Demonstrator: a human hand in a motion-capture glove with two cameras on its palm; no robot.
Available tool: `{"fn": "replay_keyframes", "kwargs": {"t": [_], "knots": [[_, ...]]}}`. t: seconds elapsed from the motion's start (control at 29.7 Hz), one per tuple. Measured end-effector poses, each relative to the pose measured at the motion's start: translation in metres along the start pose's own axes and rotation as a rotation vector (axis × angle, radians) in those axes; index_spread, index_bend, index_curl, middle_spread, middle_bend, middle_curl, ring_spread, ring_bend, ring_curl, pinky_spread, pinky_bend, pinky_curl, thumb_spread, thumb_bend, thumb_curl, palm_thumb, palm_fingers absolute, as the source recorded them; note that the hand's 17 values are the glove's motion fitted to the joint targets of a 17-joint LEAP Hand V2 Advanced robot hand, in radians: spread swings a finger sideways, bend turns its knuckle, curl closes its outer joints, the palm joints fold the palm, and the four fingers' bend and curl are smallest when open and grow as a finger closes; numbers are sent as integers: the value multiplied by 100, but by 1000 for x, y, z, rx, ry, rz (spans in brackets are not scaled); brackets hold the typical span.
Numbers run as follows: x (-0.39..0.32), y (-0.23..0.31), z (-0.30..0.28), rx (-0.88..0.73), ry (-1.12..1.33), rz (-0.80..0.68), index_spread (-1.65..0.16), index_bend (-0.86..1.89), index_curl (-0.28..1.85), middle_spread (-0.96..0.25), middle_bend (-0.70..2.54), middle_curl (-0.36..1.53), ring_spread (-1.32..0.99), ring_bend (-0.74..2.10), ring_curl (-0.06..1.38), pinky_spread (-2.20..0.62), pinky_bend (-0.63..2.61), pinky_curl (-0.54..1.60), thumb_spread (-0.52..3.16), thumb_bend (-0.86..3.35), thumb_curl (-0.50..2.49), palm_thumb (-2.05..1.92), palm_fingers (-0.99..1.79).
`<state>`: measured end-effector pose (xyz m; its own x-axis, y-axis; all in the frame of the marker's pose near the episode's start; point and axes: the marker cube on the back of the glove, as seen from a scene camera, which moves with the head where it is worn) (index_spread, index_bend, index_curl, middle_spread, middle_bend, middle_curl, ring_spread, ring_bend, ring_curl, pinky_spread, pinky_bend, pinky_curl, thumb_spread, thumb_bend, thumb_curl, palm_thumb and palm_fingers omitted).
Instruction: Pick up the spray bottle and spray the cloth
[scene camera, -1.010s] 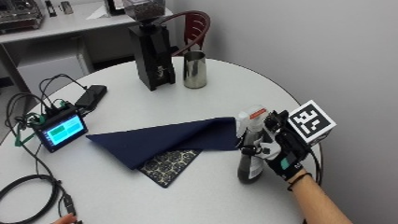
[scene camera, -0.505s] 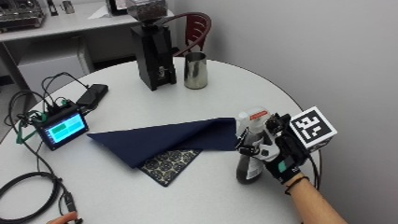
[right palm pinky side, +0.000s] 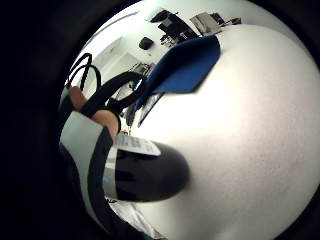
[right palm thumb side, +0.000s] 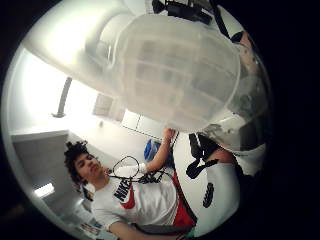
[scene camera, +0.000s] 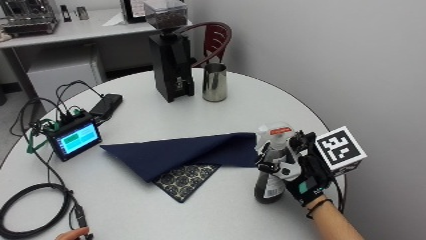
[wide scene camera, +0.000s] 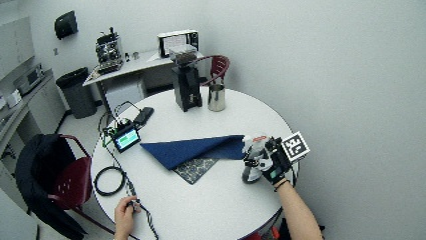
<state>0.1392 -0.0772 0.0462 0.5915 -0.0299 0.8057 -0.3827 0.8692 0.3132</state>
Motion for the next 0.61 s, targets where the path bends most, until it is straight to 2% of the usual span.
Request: {"fn": "replay_keyframes", "kwargs": {"t": [0.24, 0.44, 0.61], "knots": [[5, 9, -15, 139, 78, 79, -25, 12, 36, -13, 41, 45, -16, 58, 42, -17, 41, 38, 83, -2, 46, 94, 126], [-21, -15, -58, 267, 302, 126, -25, 12, 35, -13, 43, 46, -16, 60, 43, -17, 43, 38, 78, -3, 49, 95, 125], [-44, -32, -82, 301, 494, 136, -25, 13, 36, -14, 43, 46, -16, 61, 43, -17, 44, 39, 74, -3, 51, 96, 124]]}}
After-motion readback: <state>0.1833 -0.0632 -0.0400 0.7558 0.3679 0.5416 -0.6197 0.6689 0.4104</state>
